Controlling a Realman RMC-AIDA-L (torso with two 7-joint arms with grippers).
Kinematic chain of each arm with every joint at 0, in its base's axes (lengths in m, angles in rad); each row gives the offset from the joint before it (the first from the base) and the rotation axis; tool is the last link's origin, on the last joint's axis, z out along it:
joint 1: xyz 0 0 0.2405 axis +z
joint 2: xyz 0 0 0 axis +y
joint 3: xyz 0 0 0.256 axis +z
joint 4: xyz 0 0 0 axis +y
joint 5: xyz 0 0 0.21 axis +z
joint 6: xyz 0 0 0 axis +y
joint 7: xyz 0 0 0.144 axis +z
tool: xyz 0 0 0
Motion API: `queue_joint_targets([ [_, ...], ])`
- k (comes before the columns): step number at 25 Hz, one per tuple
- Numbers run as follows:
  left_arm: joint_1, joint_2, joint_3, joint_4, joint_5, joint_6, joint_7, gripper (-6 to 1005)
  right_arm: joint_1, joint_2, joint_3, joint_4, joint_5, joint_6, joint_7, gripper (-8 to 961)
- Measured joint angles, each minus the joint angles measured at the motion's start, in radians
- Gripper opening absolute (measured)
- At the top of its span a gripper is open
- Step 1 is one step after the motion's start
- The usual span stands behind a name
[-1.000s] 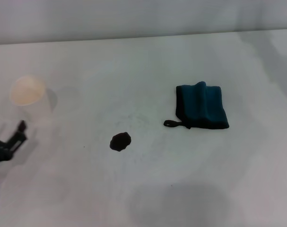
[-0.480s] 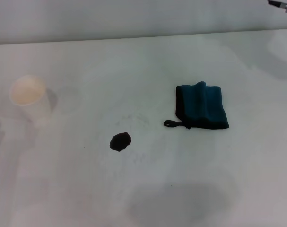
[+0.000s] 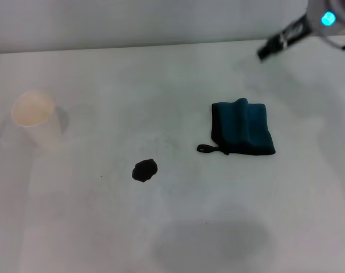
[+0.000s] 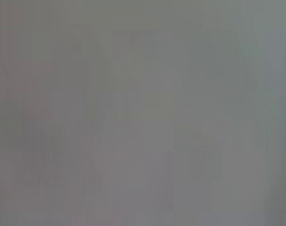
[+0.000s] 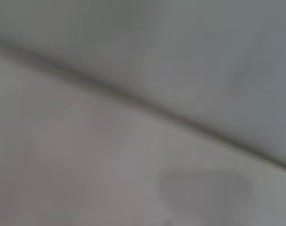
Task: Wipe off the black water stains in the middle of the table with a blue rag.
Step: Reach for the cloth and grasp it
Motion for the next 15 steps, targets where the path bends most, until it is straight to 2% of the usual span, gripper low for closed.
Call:
queue_joint_targets([
  [3,-0.018,0.003,0.0,0.0,-0.043,0.001,0.002,876,0.061,0.0,-0.219,0.04,-0.064,0.109,0.113,781],
  [5,-0.029,0.005,-0.001,0.0,-0.066,0.001,0.002,876,0.095,0.011,-0.319,0.077,-0.061,0.129,0.193,780],
  [7,-0.033,0.005,-0.001,0.001,-0.076,0.003,0.002,876,0.105,0.011,-0.376,0.087,-0.019,0.108,0.25,780],
  [9,-0.034,0.005,-0.001,0.002,-0.078,0.006,0.003,876,0.1,0.012,-0.378,0.088,0.043,0.069,0.279,780],
  [15,-0.036,0.007,-0.001,0.0,-0.08,0.005,0.003,875,0.037,0.005,-0.264,0.16,0.209,-0.002,0.288,779],
])
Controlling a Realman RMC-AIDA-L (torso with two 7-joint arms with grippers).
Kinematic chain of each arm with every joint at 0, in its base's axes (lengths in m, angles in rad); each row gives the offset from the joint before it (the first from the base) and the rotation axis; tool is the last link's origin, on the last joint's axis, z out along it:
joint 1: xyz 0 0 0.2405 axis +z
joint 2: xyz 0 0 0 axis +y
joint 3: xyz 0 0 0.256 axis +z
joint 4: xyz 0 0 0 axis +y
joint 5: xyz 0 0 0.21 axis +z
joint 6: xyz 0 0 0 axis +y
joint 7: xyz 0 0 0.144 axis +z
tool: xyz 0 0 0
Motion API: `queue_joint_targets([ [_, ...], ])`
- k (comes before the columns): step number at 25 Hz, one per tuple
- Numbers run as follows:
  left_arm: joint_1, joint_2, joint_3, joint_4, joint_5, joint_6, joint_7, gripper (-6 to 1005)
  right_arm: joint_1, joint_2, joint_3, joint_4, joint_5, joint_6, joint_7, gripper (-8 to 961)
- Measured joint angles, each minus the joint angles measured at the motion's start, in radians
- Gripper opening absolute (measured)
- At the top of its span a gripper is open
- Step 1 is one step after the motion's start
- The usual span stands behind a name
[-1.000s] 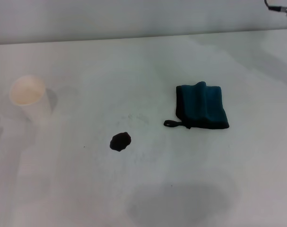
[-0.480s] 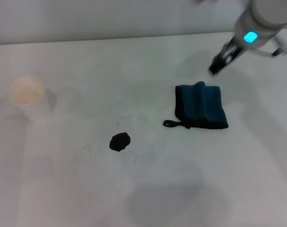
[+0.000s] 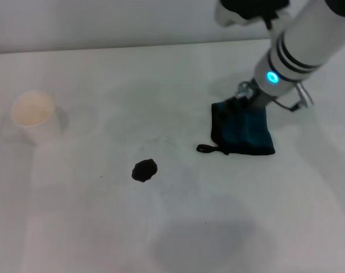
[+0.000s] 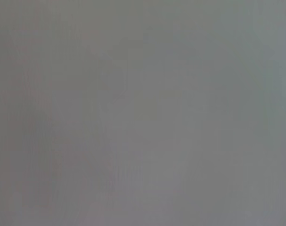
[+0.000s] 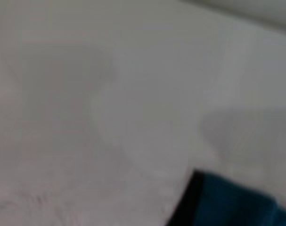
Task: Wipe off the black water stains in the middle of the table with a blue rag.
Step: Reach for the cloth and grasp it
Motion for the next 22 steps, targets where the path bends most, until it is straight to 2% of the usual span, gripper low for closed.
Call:
queue_joint_targets([
  [7,-0.001,-0.006,0.009,0.0,0.003,-0.007,0.0,875,-0.07,-0.004,0.023,0.039,-0.001,-0.084,0.0,764],
  [22,-0.009,-0.007,0.01,0.001,-0.001,-0.013,-0.013,876,-0.056,0.001,0.025,0.1,0.007,-0.15,-0.007,657],
])
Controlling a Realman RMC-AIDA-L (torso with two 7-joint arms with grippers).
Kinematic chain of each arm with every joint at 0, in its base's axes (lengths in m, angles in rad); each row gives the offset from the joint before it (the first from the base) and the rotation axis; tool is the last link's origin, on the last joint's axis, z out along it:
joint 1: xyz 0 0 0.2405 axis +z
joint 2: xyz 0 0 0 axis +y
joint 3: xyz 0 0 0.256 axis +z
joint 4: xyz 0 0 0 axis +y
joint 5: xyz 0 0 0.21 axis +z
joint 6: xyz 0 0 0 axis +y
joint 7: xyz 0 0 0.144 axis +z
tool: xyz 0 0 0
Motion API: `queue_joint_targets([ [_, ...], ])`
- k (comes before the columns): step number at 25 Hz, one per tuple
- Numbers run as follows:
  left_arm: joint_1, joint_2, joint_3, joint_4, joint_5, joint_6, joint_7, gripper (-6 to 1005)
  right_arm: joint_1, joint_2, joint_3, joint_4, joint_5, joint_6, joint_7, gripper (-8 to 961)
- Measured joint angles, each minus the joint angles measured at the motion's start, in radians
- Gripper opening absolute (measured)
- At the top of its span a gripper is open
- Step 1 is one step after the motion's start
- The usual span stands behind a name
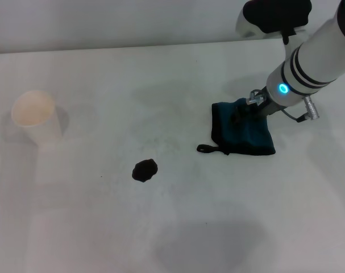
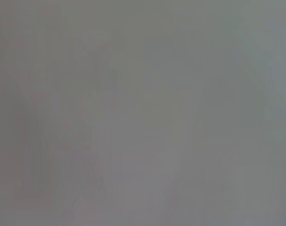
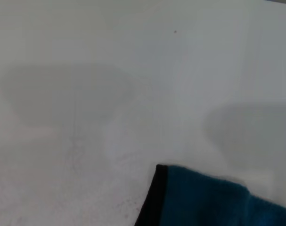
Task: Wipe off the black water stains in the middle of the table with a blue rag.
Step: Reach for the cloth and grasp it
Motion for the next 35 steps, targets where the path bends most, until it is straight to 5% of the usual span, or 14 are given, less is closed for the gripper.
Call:
queue_joint_targets([
  [12,0.003,0.005,0.002,0.008,-0.001,-0.002,-0.048,876,0.013,0.001,-0.008,0.039,0.024,-0.022,-0.021,482],
  [23,0.001,0.003,0.002,0.009,0.0,-0.002,-0.05,876,0.025,-0.001,-0.009,0.053,0.025,-0.027,-0.051,466],
  [35,-0.003,0.002,-0.005,0.005,-0.003,-0.001,-0.05,876,0.034,-0.003,-0.009,0.061,0.011,-0.029,-0.054,45],
])
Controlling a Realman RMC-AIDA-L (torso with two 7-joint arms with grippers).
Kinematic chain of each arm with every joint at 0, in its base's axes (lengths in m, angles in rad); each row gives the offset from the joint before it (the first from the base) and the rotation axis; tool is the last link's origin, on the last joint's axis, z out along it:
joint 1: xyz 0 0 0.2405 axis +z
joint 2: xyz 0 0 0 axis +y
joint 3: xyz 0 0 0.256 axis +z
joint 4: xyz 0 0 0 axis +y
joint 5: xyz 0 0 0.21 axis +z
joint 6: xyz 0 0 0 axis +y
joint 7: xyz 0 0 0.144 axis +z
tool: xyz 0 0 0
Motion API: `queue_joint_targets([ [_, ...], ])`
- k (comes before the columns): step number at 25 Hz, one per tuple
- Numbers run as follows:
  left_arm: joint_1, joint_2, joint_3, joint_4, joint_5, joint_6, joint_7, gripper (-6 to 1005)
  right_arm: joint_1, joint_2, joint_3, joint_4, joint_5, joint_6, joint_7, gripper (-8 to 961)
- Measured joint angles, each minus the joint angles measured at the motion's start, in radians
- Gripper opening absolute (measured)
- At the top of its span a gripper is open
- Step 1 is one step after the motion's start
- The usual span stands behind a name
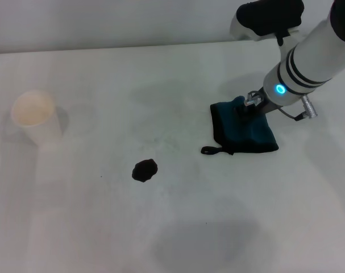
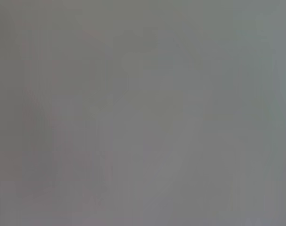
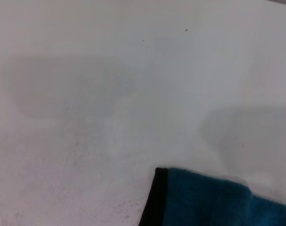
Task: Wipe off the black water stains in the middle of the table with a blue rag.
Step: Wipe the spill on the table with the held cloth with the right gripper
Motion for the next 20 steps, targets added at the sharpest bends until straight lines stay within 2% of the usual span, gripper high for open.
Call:
queue_joint_targets([
  [6,0.001,0.0,0.0,-0.003,-0.011,0.0,0.0,876,-0.002,-0.001,0.007,-0.089,0.115,0.026,-0.151,36],
  [10,-0.001,0.001,0.0,-0.001,-0.011,0.0,0.0,876,0.031,0.002,-0.005,-0.101,0.237,0.061,-0.277,36],
  [14,-0.009,0.002,0.0,-0.002,-0.011,-0.001,0.0,876,0.088,0.006,-0.114,-0.106,0.347,0.066,-0.354,36],
  [17,-0.014,0.002,0.0,-0.004,-0.011,-0.003,0.0,875,0.111,0.008,-0.153,-0.097,0.395,0.058,-0.381,37],
  [20,-0.02,0.002,0.0,-0.001,-0.011,-0.014,0.0,875,0.132,0.009,-0.23,-0.06,0.486,-0.006,-0.42,37],
])
